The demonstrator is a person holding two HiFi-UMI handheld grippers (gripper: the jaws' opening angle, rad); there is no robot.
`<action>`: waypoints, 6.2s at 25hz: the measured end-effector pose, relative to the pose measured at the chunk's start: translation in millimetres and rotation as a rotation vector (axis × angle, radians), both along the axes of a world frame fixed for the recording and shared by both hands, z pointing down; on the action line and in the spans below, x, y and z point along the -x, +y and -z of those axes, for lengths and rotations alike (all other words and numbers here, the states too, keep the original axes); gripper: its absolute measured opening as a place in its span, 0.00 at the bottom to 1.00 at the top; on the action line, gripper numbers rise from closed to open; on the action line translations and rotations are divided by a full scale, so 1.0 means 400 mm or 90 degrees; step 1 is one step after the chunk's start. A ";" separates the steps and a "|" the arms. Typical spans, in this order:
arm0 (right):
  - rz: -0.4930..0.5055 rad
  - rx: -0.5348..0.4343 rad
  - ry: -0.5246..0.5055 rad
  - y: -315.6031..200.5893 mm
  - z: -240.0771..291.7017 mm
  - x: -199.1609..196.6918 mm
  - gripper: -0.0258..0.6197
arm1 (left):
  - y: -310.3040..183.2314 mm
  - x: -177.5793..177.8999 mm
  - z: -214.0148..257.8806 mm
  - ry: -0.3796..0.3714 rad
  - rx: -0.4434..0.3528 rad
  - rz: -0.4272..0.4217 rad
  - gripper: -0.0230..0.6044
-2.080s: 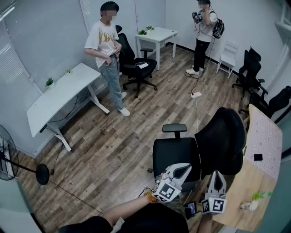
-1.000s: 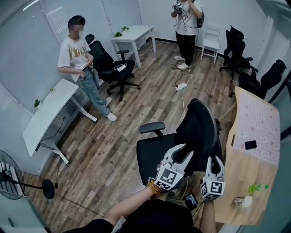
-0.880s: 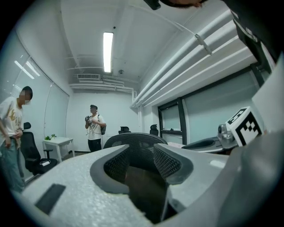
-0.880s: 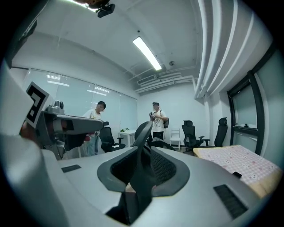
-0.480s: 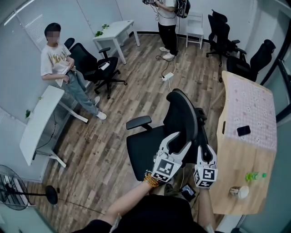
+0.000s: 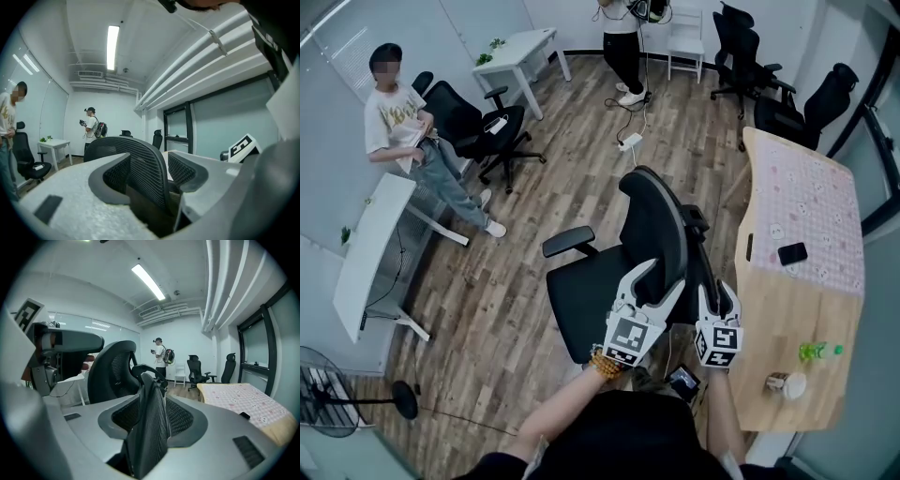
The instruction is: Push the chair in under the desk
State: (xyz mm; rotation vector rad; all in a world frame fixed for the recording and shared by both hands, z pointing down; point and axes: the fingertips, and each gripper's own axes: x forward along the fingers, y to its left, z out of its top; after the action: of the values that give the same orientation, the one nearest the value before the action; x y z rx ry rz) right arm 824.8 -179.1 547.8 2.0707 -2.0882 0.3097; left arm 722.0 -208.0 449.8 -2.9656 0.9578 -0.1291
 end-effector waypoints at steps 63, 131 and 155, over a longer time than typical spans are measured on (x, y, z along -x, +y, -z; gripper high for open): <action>0.100 0.137 -0.089 -0.005 -0.177 0.301 0.26 | -0.006 0.257 -0.055 -0.015 -0.026 0.147 0.21; 0.119 0.253 -0.224 0.311 -0.170 1.196 0.38 | 0.266 1.122 -0.058 0.007 -0.053 0.254 0.25; 0.690 0.034 0.134 0.048 0.041 1.080 0.43 | 0.381 1.014 -0.214 -0.089 0.052 0.461 0.29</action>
State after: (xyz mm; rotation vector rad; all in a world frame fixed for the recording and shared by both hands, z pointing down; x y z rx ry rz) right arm 392.9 -159.8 531.6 0.6627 -2.6158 -0.0292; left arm 316.2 -55.7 535.3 -2.4675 1.9753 -0.3817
